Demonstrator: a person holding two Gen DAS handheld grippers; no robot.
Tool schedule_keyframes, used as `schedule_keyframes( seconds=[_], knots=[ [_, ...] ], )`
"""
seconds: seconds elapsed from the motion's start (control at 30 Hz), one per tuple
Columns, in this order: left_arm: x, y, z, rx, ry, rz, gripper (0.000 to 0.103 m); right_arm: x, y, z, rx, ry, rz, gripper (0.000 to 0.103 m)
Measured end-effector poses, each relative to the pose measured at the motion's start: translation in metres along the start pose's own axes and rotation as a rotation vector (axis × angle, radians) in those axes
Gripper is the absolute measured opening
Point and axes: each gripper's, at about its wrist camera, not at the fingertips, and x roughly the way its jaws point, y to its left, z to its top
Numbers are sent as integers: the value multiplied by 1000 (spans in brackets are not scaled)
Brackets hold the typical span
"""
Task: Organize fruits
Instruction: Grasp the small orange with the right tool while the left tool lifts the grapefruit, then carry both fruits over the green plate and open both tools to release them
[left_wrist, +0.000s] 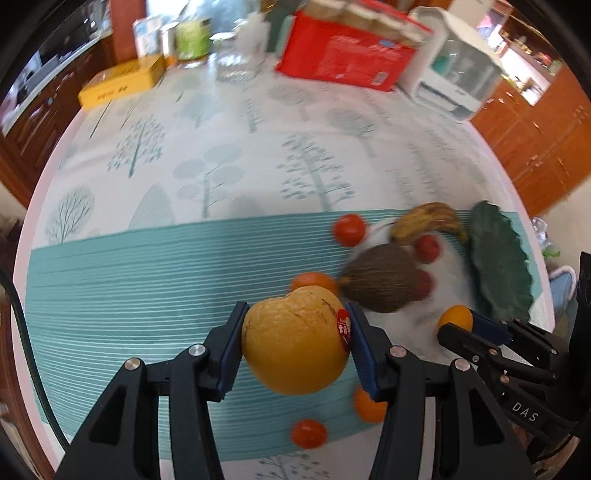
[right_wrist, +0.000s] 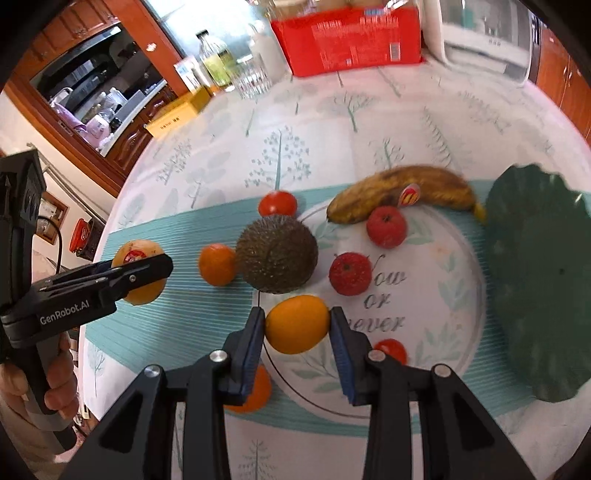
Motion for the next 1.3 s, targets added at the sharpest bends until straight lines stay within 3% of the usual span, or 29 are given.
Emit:
schedule_keyframes(
  seconds=[0.2,0.4,0.6,0.8,1.03,1.3],
  knots=[
    [-27,-60,5,75,-49,-34,51,-51,-16,-5,-48,-69,-15,36],
    [-35,-145,6,122,-79,-53,51,-93,-65,-7,-58,-109,-2,36],
    [-12,-227,7,113,-52,-64,51,-124,-135,-5,-77,-111,-19,36],
    [25,-290,7,104,-19,-59,51,-127,-207,-11,-48,-84,-61,36],
    [73,-319,6,78,40,-37,51,-111,-257,-22,-36,-27,-78,36],
    [105,-321,4,35,79,-1,51,-84,-268,-25,-91,38,-72,36]
  ],
)
